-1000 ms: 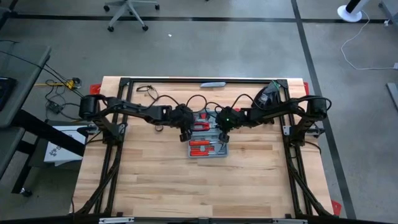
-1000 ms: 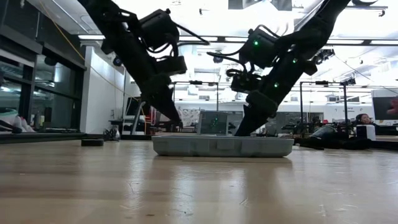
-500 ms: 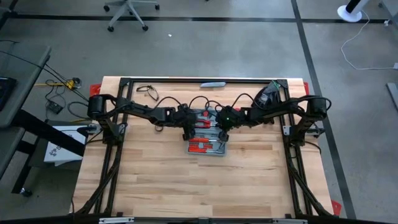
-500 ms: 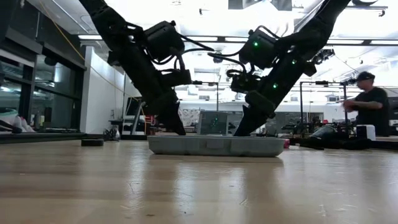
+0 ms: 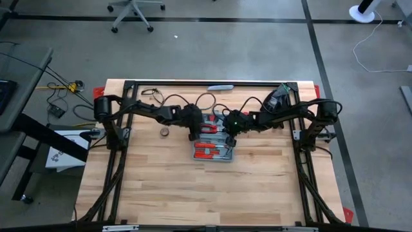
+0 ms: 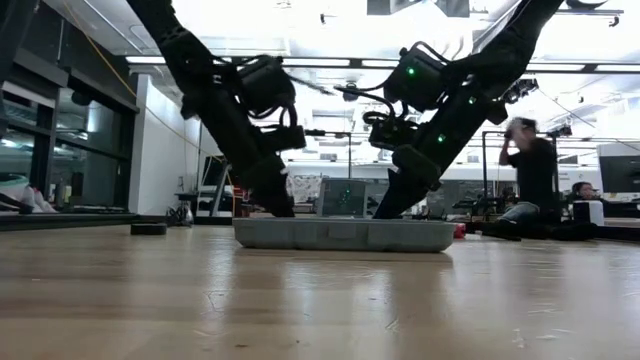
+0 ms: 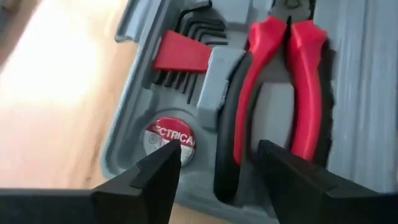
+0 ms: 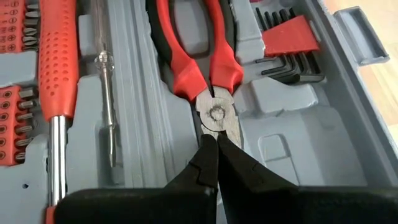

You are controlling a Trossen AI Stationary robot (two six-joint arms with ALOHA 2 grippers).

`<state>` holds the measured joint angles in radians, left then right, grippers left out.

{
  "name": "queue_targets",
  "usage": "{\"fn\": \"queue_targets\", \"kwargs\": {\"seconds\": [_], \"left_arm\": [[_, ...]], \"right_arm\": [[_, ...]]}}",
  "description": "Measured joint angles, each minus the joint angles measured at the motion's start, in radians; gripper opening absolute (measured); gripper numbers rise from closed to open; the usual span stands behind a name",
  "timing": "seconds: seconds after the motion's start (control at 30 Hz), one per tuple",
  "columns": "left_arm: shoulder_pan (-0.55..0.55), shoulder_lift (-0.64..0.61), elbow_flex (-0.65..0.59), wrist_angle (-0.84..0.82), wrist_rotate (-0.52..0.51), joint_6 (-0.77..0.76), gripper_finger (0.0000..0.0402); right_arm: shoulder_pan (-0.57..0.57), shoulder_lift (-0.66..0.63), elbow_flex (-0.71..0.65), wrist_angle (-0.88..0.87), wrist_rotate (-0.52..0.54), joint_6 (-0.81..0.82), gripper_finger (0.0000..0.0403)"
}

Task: Prefit tool cases
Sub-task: Remove the orange pliers from the gray tool case

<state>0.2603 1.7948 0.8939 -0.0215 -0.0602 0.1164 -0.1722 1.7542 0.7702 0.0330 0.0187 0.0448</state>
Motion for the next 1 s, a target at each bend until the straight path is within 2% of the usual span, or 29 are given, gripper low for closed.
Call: {"fn": "queue_targets", "kwargs": {"seconds": [0.1,0.2,0.43,0.73,1.0], "left_arm": [[0.029,0.027,0.004,0.004,0.083,-0.010,0.0189],[0.044,0.062,0.005,0.002,0.122,-0.025,0.0159],[0.046,0.096,0.009,0.013,0.157,-0.022,0.0032],[0.009,0.081,0.000,0.058,0.095,-0.050,0.0031],[-0.025,-0.008,-0.010,0.050,0.064,-0.054,0.0031]], "right_arm": [[0.000,0.000,0.000,0.000,-0.001,0.000,0.0000],[0.001,0.000,0.000,-0.002,-0.001,0.000,0.0000],[0.000,-0.001,0.000,0.000,-0.001,0.000,0.0000],[0.006,-0.074,-0.005,-0.022,0.038,-0.004,0.0000],[0.005,-0.183,-0.003,-0.068,0.132,-0.027,0.0000]]}}
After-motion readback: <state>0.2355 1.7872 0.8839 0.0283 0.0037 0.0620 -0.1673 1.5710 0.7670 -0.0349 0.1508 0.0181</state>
